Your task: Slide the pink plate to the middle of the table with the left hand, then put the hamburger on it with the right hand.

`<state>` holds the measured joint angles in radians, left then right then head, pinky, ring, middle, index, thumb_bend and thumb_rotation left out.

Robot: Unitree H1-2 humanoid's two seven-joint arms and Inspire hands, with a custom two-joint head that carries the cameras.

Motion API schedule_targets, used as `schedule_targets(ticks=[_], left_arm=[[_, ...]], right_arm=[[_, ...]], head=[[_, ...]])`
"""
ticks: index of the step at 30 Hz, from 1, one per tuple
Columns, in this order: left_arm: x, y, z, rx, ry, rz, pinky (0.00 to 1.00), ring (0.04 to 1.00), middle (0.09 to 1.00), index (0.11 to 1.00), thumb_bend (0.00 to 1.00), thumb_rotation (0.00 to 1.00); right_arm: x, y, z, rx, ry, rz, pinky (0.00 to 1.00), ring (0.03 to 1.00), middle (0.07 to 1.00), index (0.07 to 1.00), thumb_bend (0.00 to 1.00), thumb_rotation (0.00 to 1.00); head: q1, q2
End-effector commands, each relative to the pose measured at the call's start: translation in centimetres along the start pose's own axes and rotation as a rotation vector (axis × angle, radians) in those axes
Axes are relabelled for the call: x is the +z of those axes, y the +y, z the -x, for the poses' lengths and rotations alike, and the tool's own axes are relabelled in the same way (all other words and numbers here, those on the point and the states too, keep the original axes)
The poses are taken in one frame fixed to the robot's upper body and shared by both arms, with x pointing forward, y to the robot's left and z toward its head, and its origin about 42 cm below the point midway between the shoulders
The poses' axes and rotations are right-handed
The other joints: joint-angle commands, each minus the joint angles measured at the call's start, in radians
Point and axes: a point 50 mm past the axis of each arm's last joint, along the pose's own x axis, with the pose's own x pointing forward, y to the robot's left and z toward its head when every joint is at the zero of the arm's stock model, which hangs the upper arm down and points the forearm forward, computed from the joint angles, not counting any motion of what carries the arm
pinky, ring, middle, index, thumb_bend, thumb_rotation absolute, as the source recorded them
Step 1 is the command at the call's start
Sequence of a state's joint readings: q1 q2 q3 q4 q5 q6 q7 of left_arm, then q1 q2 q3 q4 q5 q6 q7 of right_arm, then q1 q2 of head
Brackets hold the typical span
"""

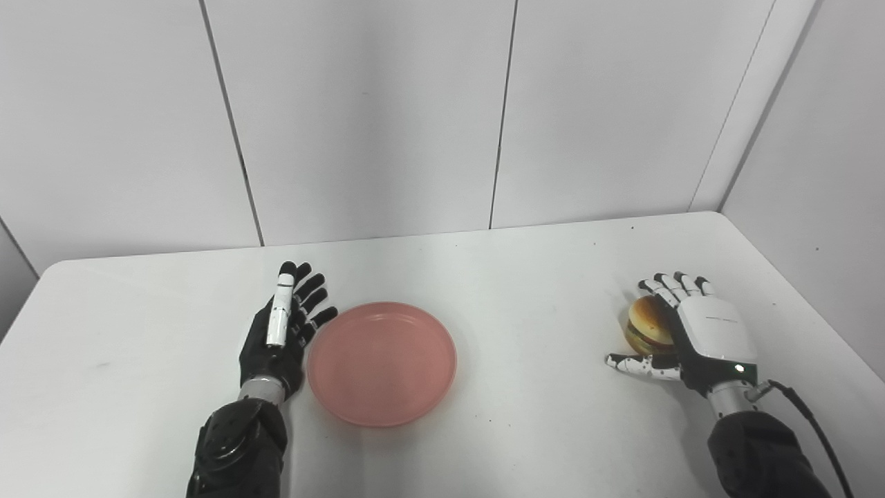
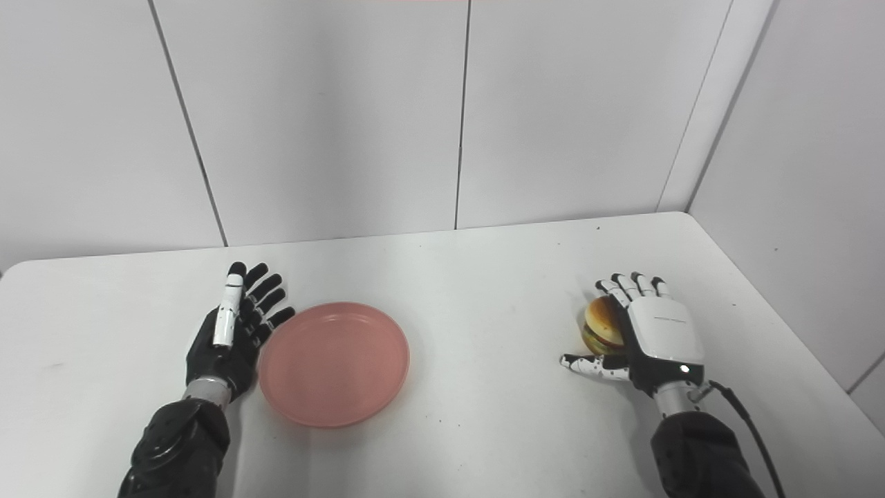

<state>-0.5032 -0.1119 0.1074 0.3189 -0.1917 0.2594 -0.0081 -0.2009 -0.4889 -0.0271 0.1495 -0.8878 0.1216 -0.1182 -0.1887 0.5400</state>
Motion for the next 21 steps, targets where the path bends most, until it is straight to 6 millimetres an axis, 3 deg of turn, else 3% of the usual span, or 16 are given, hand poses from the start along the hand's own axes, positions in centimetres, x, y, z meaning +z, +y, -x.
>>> schedule_targets(ticks=[1,7,12,14,15,16,17,19,21], left_arm=[[0.4,-0.1,0.0,-0.009,-0.011,0.004,0.77,0.892,0.866,0.850,0.61,0.81],[0.5,0.2,-0.1,-0.007,-0.009,0.007,0.78,0.894,0.869,0.847,0.62,0.81],[0.6,-0.2,0.1,0.000,-0.009,-0.012,0.76,0.885,0.852,0.840,0.62,0.82],[0.6,-0.3,0.1,0.001,-0.008,-0.015,0.75,0.879,0.843,0.839,0.62,0.82],[0.6,-0.3,0.1,-0.001,-0.008,-0.013,0.76,0.880,0.847,0.832,0.62,0.82],[0.6,-0.3,0.1,-0.004,-0.008,-0.008,0.76,0.883,0.852,0.832,0.62,0.81],[0.7,-0.3,0.1,-0.006,-0.009,-0.005,0.77,0.887,0.859,0.833,0.62,0.81],[0.7,-0.3,0.0,-0.007,-0.010,-0.003,0.77,0.888,0.860,0.834,0.61,0.81],[0.8,-0.3,0.0,-0.009,-0.012,-0.001,0.76,0.882,0.860,0.839,0.62,0.81]], right_arm=[[0.1,-1.7,-1.5,-0.065,-0.011,0.017,1.00,0.953,0.911,0.834,0.69,0.53],[-0.2,-1.3,-1.8,-0.068,-0.023,0.024,0.99,0.939,0.900,0.825,0.70,0.53],[-0.5,-1.5,-1.9,-0.125,-0.061,-0.050,0.93,0.906,0.879,0.806,0.70,0.46],[-0.5,-1.7,-2.0,-0.177,-0.102,-0.106,0.82,0.836,0.822,0.763,0.72,0.36],[-0.6,-1.8,-2.1,-0.200,-0.122,-0.155,0.63,0.684,0.719,0.701,0.72,0.28],[-0.6,-1.8,-2.3,-0.210,-0.129,-0.194,0.52,0.591,0.654,0.662,0.72,0.24],[-0.9,-1.5,-2.6,-0.213,-0.133,-0.220,0.41,0.474,0.552,0.563,0.62,0.19],[-1.7,-0.9,-3.2,-0.205,-0.145,-0.248,0.37,0.435,0.515,0.519,0.56,0.17],[-2.3,-0.4,-3.7,-0.186,-0.170,-0.258,0.26,0.306,0.373,0.483,0.52,0.17]], head=[[0.001,0.001],[0.005,-0.009],[0.002,-0.004],[0.005,0.002],[0.004,0.003],[0.003,0.003],[0.002,0.003],[0.002,0.003],[0.002,0.010]])
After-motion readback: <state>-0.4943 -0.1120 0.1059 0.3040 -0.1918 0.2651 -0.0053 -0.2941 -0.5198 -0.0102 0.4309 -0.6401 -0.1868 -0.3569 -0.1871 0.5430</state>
